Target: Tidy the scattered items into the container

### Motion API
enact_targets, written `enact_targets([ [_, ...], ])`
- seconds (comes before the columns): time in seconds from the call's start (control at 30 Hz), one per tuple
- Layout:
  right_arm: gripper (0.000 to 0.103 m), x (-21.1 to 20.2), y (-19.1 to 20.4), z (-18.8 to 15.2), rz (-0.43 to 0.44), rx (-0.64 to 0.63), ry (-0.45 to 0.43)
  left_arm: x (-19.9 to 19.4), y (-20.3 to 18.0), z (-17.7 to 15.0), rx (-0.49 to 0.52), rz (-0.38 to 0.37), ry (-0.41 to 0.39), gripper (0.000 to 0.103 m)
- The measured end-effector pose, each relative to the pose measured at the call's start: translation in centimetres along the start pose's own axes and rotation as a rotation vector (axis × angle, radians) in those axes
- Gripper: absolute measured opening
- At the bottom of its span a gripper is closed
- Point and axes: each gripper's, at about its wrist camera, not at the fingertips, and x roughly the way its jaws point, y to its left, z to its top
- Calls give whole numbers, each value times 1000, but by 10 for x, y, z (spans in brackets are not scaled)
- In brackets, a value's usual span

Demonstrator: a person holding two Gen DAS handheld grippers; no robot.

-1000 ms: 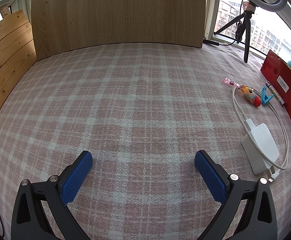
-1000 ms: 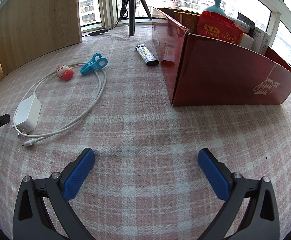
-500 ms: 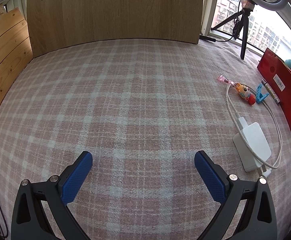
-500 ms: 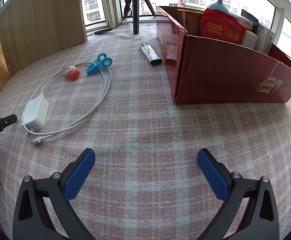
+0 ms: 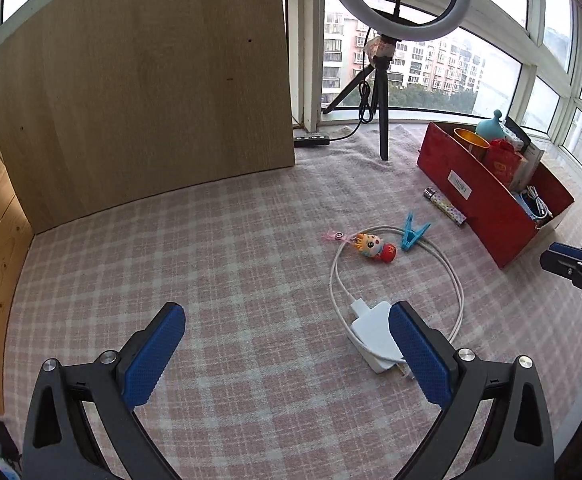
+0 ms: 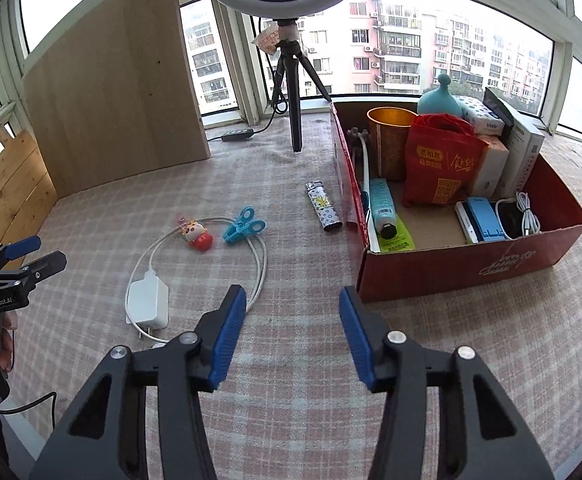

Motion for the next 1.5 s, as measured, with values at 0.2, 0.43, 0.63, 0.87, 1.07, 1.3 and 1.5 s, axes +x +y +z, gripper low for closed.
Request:
enact_targets([
  [0.2,45,0,13,21,20,28,-4,-17,-7,33,51,-13,-66,94],
  [0.43,44,39,27,53,69,123,85,-26,3,47,44,-18,-94,93],
  [0.63,44,100,30,67,52,196,207,-19,11,32,24,-40,-60,93],
  [0.87,43,142,19,103,-51,105,287,-18,31,25,-14,-49,-56,93],
  [1.07,42,173,22,141,-115,18,381,-10,37,24,-45,-95,-54,93],
  [1.3,43,215,39,147,-282,-114,458,1,29,24,-16,-132,-33,93],
  [1.5,43,189,36,142,-135,-4,414,22,19,34,27,-186,-2,93],
])
